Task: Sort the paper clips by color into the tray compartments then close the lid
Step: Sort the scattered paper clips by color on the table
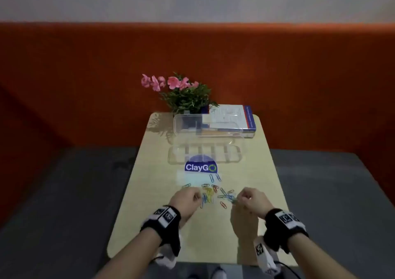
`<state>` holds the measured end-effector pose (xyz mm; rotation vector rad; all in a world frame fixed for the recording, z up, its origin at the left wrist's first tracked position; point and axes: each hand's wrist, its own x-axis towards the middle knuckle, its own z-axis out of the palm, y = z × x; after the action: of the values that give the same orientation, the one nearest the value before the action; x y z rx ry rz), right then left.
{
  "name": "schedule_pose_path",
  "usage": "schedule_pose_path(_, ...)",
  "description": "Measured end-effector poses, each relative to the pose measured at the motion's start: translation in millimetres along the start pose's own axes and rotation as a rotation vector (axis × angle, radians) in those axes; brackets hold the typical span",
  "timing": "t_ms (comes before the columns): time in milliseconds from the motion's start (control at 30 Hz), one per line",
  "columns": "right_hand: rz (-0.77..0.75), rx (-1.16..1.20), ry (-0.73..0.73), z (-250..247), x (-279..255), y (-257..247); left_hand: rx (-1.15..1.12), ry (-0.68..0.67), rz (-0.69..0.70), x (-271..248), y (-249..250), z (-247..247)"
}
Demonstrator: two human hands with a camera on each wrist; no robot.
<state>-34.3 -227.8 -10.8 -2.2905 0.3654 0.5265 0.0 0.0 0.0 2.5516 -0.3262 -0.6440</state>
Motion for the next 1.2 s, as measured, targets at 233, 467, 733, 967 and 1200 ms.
schedule_pose_path(233, 0.006, -0.186, -0.072, 12, 25, -8, 0.120, -0.031, 0.098, 31, 29, 27)
schedule_pose_path(467, -0.077, -0.193, -0.056, 7, 44, -11, 0.205, -0.021, 0.113, 49, 24, 27)
schedule_pose_path(733, -0.121, -0.171, -0.036, 10, 46, -15, 0.109, 0.099, 0.017, 53, -7, 11)
schedule_pose_path(967, -0.137, -0.262, 0.033, 15, 45, -26, 0.002, 0.341, -0.109, 43, -37, 4)
schedule_pose_path(1200, -0.108, -0.299, -0.074, 18, 50, -30, 0.015, 0.340, -0.229, 31, -52, 8)
